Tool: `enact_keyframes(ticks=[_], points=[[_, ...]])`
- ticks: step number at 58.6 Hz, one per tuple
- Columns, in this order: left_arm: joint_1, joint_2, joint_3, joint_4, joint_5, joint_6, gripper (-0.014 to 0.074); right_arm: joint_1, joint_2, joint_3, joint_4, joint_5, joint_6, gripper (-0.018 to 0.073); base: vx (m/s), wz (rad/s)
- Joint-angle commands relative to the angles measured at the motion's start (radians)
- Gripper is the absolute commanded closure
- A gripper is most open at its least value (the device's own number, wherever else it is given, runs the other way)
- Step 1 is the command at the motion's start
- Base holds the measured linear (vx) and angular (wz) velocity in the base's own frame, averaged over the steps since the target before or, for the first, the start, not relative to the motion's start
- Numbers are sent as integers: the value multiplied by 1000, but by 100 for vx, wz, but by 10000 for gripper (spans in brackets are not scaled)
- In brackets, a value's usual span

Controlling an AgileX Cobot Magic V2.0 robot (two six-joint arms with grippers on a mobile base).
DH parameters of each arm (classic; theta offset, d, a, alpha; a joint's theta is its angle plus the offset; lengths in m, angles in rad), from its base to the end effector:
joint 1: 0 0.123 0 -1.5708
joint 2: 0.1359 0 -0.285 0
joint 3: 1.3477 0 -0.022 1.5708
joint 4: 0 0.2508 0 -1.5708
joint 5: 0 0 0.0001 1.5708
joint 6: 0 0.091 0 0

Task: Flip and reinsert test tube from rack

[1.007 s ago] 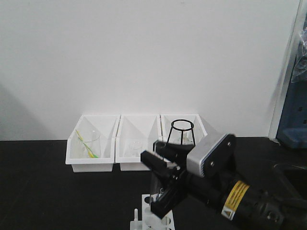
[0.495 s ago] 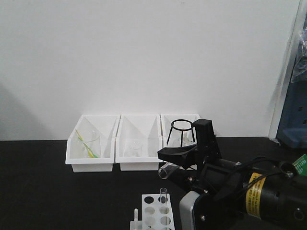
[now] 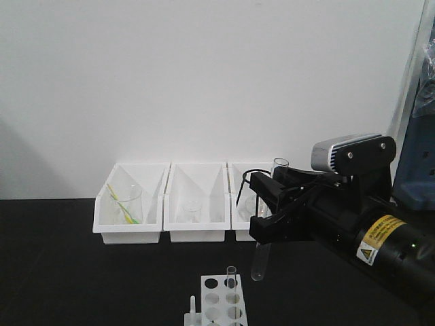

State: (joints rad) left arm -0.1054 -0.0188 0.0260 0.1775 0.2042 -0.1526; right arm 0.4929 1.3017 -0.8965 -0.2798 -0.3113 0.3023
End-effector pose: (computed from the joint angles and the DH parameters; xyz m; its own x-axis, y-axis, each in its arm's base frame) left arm 0.0555 -0.0026 0.1872 -0.1186 0.0339 -0.9924 0.0723 0.9971 0.0254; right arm 0.2588 0.1477 0.3462 -0.0352 0.0210 -0.9992 -0.5451 0.8376 0.0368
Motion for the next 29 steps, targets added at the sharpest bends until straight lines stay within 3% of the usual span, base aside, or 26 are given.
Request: enact_keyframes(ticks=[1,12,22,29], points=[[0,-7,-4,-5,-82,-9,602,-3,-27,-4,-53,-163,1,570,0,0],[0,-7,-4,-5,-82,-9,602,-3,-9,166,-143,-510,-28,570,0,0],[0,-7,-4,-5,-82,-9,602,-3,77,182,-272,-562,-50,570,0,0],[0,-7,-4,-5,-82,-9,602,-3,140,182,-274,-647,-27,570,0,0]])
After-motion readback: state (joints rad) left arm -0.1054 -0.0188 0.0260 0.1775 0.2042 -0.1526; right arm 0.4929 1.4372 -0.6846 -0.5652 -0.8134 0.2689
